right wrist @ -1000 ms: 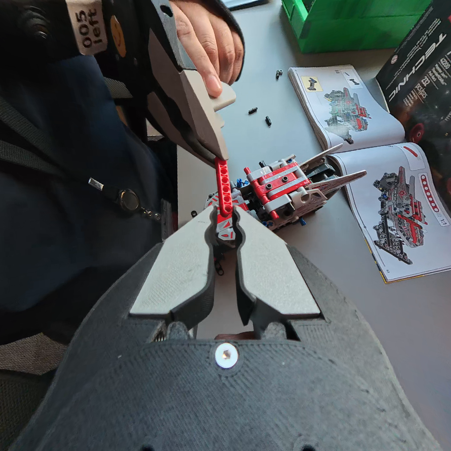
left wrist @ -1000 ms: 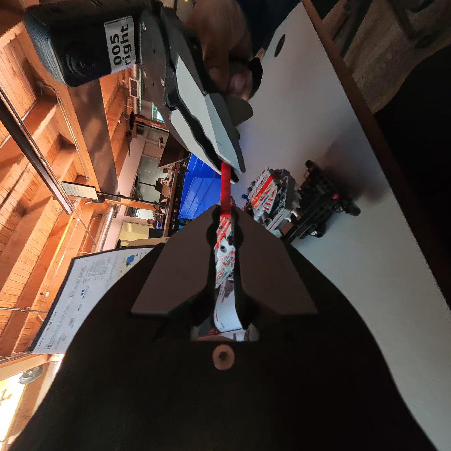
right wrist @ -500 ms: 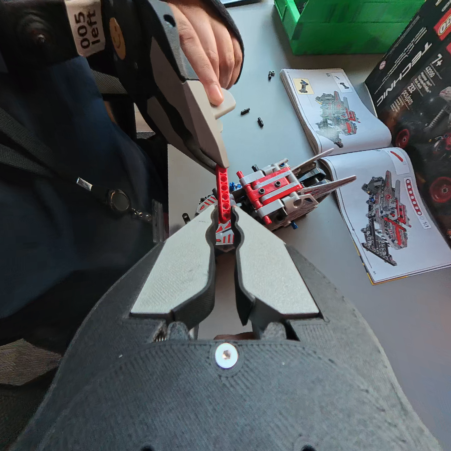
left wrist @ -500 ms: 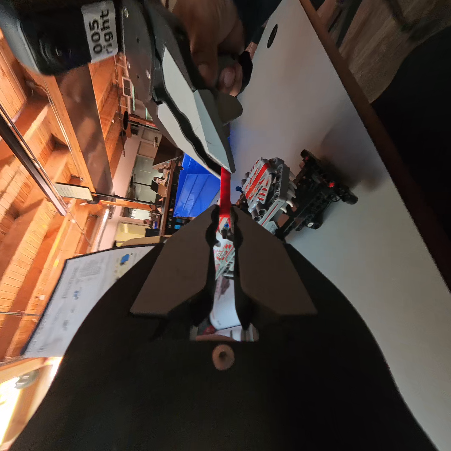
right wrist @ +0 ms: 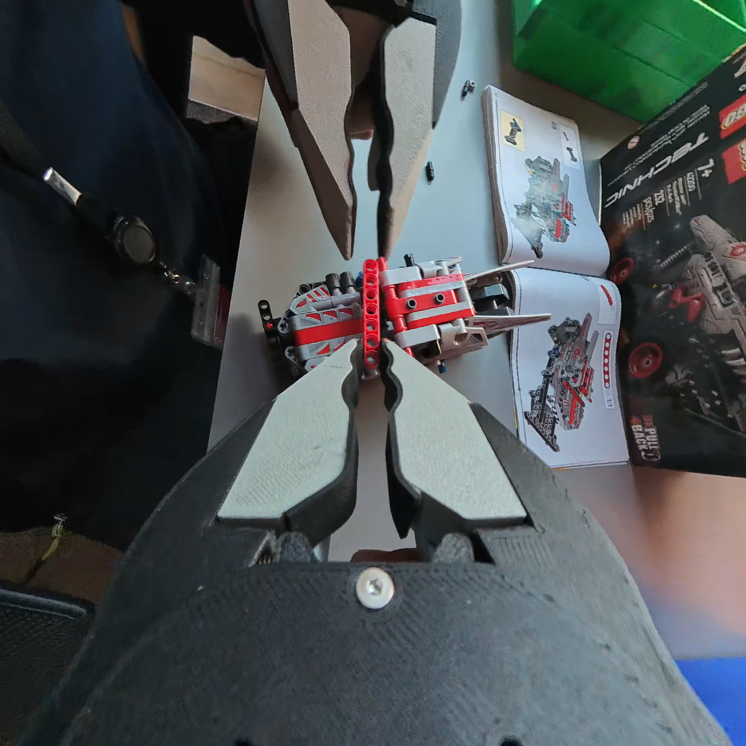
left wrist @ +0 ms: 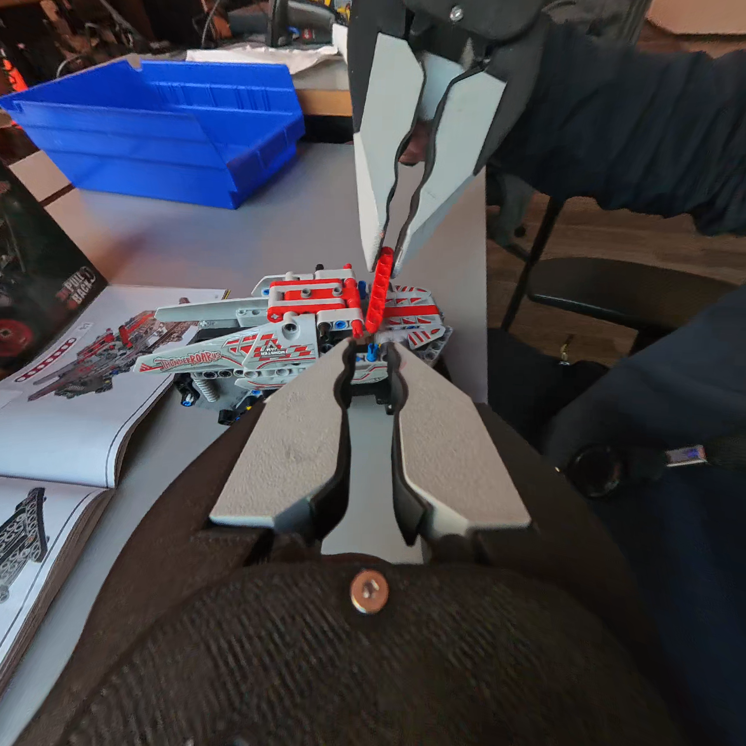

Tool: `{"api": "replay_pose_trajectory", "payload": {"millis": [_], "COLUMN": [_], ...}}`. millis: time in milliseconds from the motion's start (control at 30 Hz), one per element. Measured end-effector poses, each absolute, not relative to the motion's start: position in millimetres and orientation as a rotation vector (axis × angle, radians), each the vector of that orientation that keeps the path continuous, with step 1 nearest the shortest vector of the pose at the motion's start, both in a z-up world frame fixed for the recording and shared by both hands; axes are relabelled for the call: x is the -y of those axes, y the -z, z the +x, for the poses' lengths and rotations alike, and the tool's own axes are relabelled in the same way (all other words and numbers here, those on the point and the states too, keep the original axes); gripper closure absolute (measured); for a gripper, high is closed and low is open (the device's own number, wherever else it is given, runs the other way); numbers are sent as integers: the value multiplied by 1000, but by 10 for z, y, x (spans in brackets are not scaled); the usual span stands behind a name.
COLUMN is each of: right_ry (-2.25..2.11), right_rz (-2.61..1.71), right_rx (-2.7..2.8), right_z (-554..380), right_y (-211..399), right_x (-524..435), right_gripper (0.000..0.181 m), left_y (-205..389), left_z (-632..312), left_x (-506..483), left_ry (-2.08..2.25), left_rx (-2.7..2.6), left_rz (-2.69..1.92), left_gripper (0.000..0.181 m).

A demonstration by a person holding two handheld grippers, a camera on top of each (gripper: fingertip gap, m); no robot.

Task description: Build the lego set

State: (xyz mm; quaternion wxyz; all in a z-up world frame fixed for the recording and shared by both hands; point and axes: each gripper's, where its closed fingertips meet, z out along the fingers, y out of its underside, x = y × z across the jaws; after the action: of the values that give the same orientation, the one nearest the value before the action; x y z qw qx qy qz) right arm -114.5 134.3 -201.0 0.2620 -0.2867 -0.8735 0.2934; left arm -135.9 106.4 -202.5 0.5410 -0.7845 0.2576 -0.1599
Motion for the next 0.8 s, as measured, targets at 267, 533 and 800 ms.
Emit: {"api": "replay_pose_trajectory", "payload": {"millis": [267, 533, 800], "right_ry": [-719, -676, -676], "right_rz": [-701, -684, -743], "right_rx": [2401, 2438, 2420], "right_z": [-1153, -1180, -1204], "right_y": [2083, 2118, 2132], "right_x": [-1330, -1361, -1390], "right_gripper": [176, 176, 175], "left_y": [2065, 2078, 2107], "left_z": [-1285, -1309, -1340], "left_x": [-1075, -1108, -1116], "left_ry": [360, 353, 326], "left_rx": [-640, -617, -579], "left_rz": [-1872, -1872, -1872], "left_gripper": [172, 177, 180]}}
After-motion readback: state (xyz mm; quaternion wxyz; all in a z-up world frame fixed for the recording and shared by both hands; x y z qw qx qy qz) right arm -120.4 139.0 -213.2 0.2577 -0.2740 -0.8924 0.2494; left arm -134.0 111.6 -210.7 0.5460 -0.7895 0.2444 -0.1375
